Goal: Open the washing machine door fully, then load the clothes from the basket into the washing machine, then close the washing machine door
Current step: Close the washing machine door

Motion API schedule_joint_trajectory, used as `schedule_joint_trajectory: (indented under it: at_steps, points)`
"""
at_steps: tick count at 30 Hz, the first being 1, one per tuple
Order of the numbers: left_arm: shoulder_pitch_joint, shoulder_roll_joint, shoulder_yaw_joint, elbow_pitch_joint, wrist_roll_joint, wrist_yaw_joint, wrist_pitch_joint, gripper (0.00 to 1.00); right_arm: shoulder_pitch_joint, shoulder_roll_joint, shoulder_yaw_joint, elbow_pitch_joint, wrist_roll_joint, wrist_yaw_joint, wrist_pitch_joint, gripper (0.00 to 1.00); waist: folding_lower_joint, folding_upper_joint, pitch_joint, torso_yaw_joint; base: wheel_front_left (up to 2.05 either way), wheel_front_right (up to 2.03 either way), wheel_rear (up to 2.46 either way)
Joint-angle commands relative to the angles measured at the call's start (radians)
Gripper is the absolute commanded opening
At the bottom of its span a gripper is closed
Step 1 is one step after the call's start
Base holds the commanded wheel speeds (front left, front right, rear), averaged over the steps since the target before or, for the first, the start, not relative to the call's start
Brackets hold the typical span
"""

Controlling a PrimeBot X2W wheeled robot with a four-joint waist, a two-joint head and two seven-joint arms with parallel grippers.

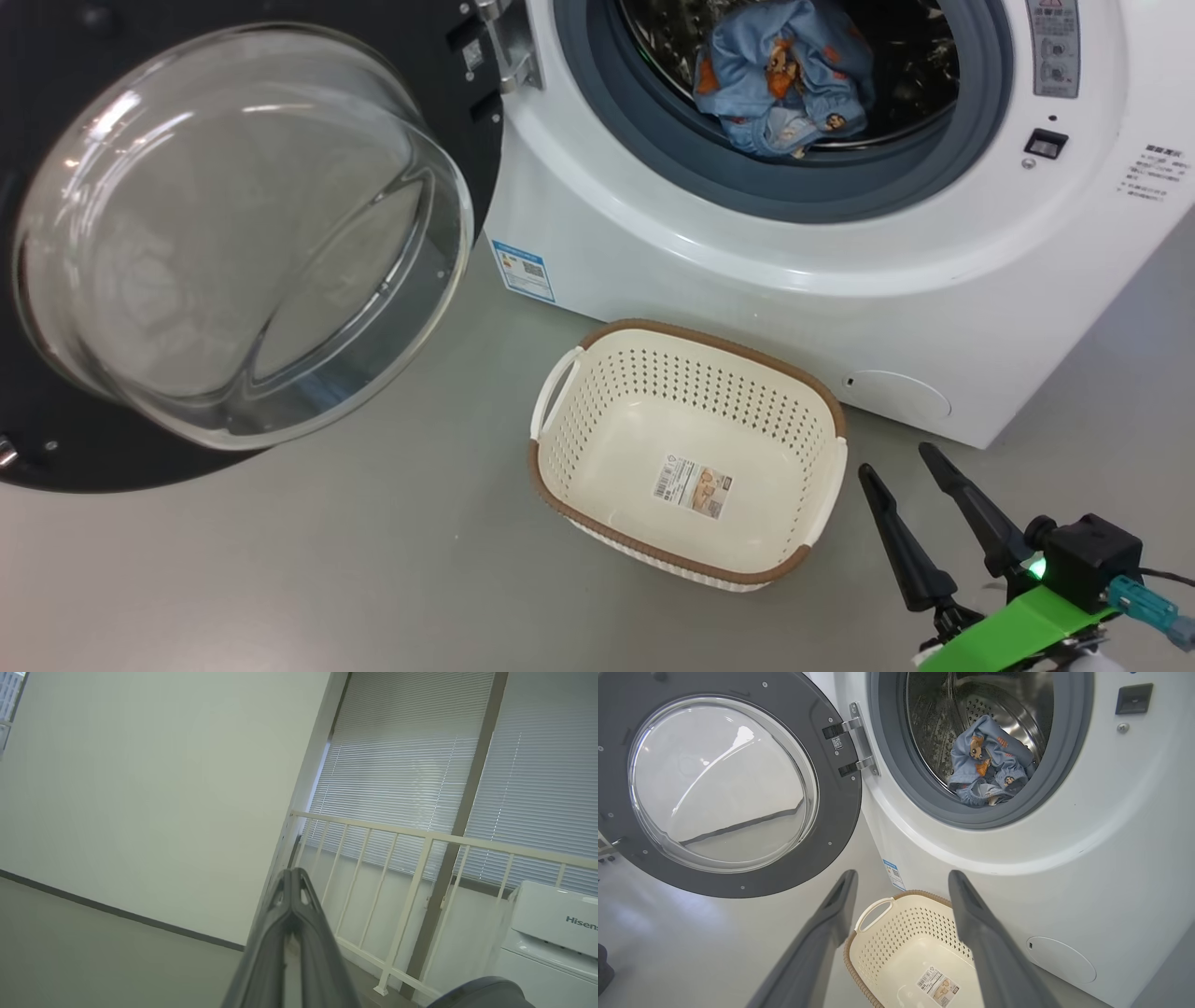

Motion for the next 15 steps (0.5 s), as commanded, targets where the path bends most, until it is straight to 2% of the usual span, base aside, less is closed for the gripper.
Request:
schedule_joint_trajectory:
  at_steps: [1, 3, 8, 11, 12, 15]
  points:
    - [-0.061, 0.095, 0.012, 0.015, -0.057, -0.003, 0.032, 0.0, -0.036, -0.013, 0.028, -0.025, -0.008, 0.002, -0.005, 1.0, 0.0, -0.0001, 0.012, -0.01, 0.0, 0.0, 0.0]
    - [-0.103, 0.124, -0.022, 0.077, -0.134, -0.003, 0.081, 0.0, -0.04, -0.014, 0.031, -0.024, -0.01, 0.002, -0.005, 1.0, 0.0, -0.0001, 0.022, -0.016, 0.0, 0.0, 0.0]
    - [-0.186, 0.15, -0.068, 0.192, -0.323, -0.003, 0.273, 0.0, -0.052, -0.018, 0.04, -0.022, -0.014, 0.002, -0.005, 1.0, 0.0, -0.0001, 0.041, -0.03, 0.0, 0.0, 0.0]
    - [-0.213, 0.167, -0.088, 0.249, -0.403, -0.003, 0.406, 0.0, -0.055, -0.019, 0.044, -0.02, -0.017, 0.002, -0.005, 1.0, 0.0, -0.0001, 0.05, -0.038, 0.0, 0.0, 0.0]
    - [-0.213, 0.167, -0.088, 0.249, -0.403, -0.003, 0.406, 0.0, -0.055, -0.019, 0.044, -0.02, -0.017, 0.002, -0.005, 1.0, 0.0, -0.0001, 0.05, -0.038, 0.0, 0.0, 0.0]
    - [-0.228, 0.179, -0.108, 0.281, -0.452, -0.003, 0.515, 0.0, -0.059, -0.021, 0.044, -0.019, -0.019, 0.002, -0.005, 1.0, 0.0, -0.0001, 0.058, -0.043, 0.0, 0.0, 0.0]
